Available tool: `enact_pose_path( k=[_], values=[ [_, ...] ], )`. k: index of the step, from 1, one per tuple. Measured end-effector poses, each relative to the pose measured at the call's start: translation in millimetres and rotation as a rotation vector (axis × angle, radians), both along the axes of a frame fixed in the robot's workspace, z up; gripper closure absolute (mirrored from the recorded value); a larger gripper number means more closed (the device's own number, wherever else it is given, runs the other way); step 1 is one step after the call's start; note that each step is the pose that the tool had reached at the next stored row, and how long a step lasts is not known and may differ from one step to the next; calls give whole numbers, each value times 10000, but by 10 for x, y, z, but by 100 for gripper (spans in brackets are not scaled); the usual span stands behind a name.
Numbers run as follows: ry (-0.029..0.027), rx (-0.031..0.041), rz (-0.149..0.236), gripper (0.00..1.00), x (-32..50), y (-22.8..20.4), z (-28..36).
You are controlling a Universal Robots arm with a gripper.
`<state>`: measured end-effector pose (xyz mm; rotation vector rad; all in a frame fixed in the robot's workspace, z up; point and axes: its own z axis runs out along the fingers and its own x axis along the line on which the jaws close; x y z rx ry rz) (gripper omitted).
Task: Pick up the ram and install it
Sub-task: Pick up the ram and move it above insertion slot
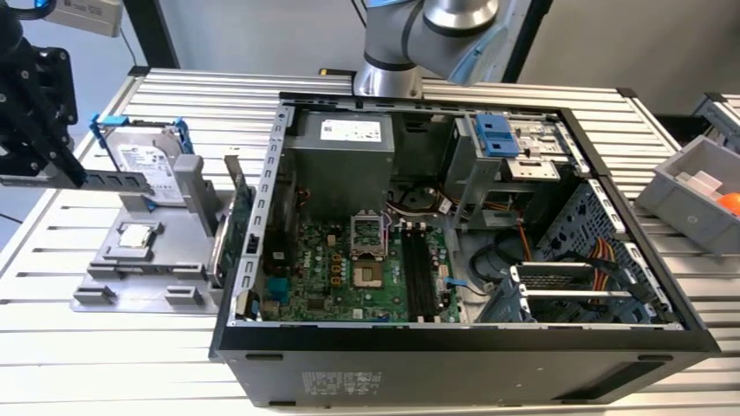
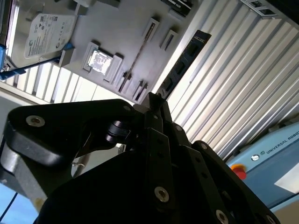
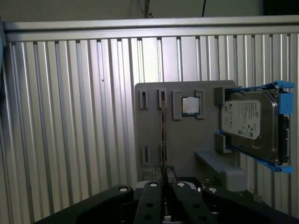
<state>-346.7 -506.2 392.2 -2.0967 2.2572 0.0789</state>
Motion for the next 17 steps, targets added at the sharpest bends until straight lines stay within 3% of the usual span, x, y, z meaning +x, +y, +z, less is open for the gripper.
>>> enact_pose_path(
  k=[17],
  values=[
    [1,-1,-1,100,227,0,0]
  ],
)
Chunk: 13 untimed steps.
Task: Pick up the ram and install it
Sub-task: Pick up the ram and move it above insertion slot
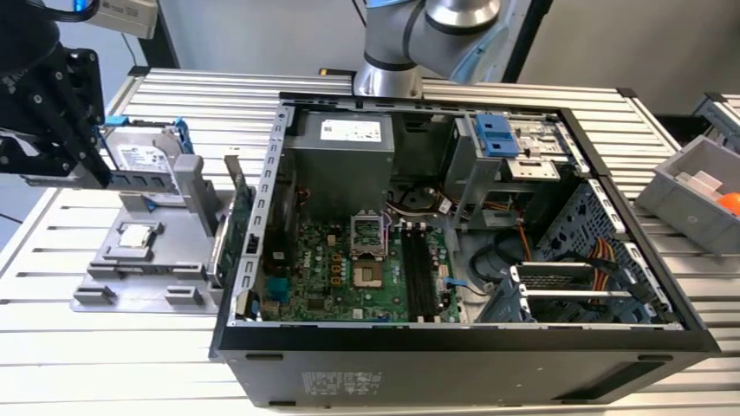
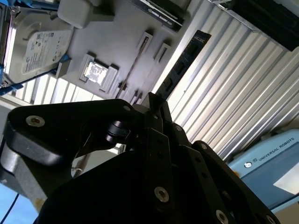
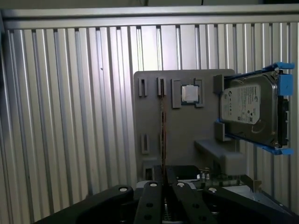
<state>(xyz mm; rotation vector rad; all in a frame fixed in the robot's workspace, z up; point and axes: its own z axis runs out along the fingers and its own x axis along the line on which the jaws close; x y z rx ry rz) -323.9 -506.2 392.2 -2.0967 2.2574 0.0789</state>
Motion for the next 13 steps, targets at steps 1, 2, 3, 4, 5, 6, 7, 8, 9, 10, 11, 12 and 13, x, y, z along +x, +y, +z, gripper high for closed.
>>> enact_pose_path(
  k=[1,2,3,4,5,6,7,8,9,10,11,12,13],
  values=[
    [0,0,0,100,13,0,0],
    [0,0,1,100,26,0,0],
    [0,0,1,100,39,0,0],
    [-1,1,0,100,53,0,0],
    [0,0,0,100,66,0,0],
    [0,0,0,100,79,0,0],
    [-1,1,1,100,94,0,-1],
    [0,0,1,100,108,0,0],
    [-1,1,0,100,121,0,-1],
    [-1,1,1,100,136,0,-1],
    [-1,0,1,100,148,0,0],
    [-1,1,4,100,162,0,-1],
    [-1,0,9,100,175,0,0]
  ],
)
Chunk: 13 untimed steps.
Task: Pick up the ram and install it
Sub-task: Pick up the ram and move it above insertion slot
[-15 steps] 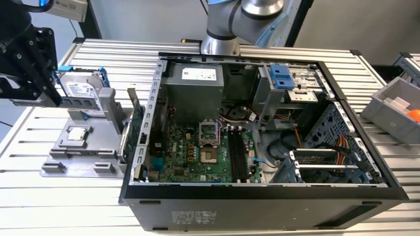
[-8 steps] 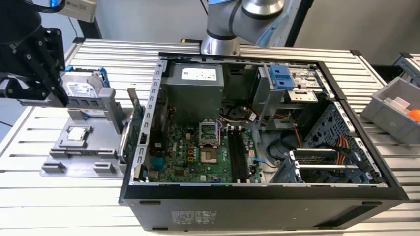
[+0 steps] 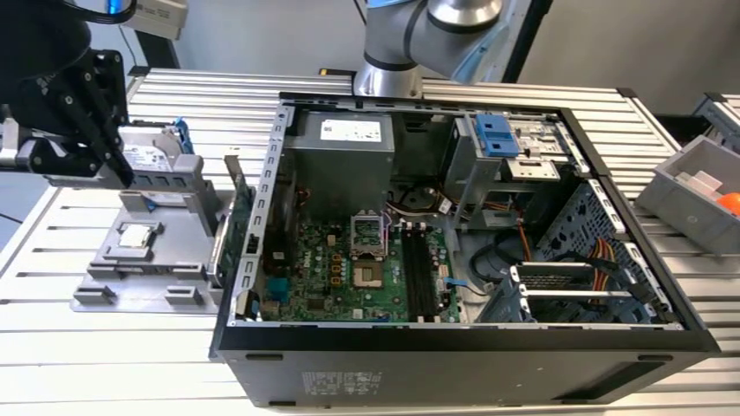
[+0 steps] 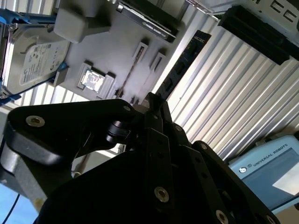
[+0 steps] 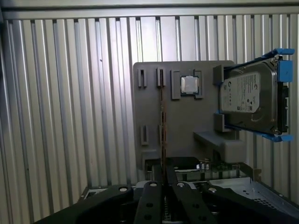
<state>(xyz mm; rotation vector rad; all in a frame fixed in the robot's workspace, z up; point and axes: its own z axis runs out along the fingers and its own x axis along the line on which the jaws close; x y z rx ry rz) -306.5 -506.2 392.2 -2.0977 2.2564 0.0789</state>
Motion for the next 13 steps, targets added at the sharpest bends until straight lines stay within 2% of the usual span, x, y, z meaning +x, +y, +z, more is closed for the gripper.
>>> enact_pose_path(
  k=[13],
  values=[
    [0,0,161,100,184,0,0]
  ],
)
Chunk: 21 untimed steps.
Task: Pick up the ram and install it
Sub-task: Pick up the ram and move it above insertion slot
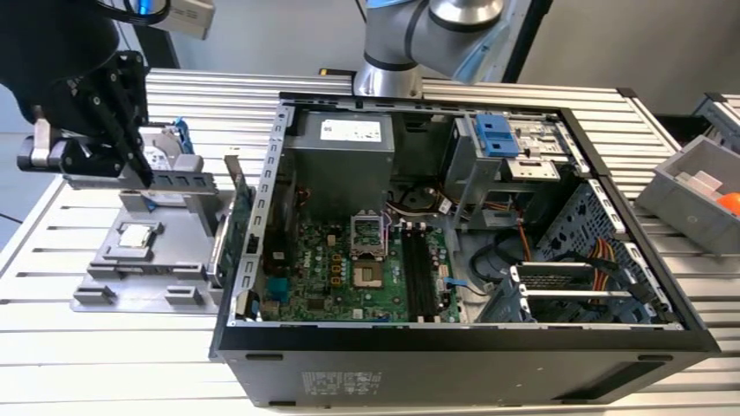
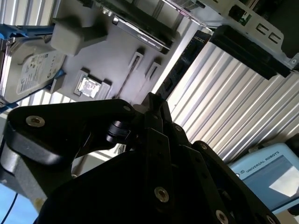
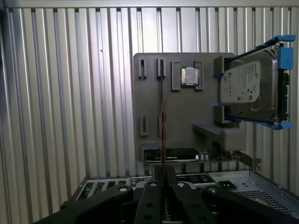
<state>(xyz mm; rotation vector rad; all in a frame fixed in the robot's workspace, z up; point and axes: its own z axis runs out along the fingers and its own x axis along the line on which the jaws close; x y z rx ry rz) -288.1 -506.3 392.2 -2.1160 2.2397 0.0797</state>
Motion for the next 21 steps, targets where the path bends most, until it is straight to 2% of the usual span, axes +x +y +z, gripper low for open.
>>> enact_pose_path(
  k=[17,18,21],
  values=[
    [1,0,44,100,229,0,0],
    [1,0,172,100,348,0,0],
    [1,0,181,100,386,0,0]
  ],
)
